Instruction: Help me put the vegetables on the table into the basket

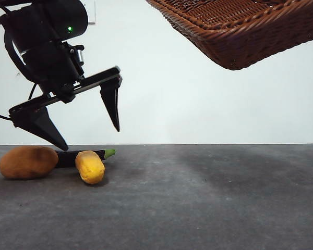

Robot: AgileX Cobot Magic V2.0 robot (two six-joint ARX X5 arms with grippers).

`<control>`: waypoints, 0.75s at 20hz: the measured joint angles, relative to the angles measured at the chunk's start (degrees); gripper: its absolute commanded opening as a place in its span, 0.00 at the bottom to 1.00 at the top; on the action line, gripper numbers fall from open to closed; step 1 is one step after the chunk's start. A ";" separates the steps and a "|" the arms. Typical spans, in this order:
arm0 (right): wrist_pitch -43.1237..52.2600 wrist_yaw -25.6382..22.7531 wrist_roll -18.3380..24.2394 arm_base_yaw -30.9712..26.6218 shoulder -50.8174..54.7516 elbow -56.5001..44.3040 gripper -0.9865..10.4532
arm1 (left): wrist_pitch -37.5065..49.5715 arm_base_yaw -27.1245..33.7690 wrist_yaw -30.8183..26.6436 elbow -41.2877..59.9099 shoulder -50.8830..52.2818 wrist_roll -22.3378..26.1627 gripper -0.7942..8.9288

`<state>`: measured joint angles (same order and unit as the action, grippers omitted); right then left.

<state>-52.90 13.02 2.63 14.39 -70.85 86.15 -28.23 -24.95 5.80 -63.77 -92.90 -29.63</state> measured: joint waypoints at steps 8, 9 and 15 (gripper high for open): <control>0.04 0.02 0.63 0.00 0.00 0.00 0.08 | 1.36 -0.31 -1.16 -0.04 -4.55 -2.05 0.72; 0.04 0.02 0.74 0.00 0.00 0.00 0.08 | 1.84 -0.37 -1.16 -0.07 -5.03 -2.51 0.72; 0.17 0.02 0.87 0.00 0.02 0.00 0.08 | 3.02 -0.52 -1.16 -0.07 -7.65 -3.45 0.66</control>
<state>-52.73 13.04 3.51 14.39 -70.83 86.15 -25.21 -25.47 4.64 -63.83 -100.55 -33.08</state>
